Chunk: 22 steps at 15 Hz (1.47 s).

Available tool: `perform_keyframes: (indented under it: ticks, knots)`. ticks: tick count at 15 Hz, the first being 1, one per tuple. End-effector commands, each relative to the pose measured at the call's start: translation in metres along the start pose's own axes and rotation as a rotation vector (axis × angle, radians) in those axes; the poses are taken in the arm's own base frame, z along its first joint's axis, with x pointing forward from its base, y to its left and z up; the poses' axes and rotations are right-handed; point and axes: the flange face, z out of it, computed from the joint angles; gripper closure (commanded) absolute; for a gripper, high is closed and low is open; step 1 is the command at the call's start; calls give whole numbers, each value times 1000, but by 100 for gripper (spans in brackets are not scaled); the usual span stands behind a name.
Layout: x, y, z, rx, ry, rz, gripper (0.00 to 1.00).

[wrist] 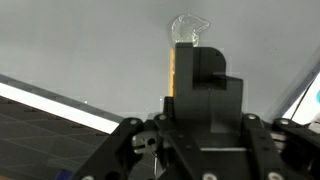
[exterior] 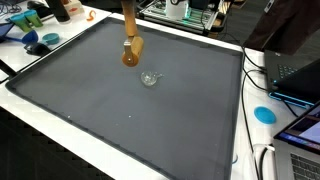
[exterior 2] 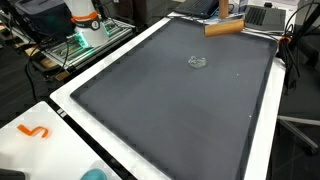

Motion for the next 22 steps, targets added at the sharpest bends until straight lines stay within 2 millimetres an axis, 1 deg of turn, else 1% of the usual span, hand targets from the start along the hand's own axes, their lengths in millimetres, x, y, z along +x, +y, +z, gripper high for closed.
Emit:
perform_keyframes:
  ticks: [1,6,10,15,22]
  knots:
    - [-35,9,-7,37,45,0,76]
    - [-66,22,-6,67,65,9,76]
    - [-85,28,-3,79,84,0,76]
    - [-100,31,2,91,105,-8,76]
    - [-115,33,5,98,118,-18,76]
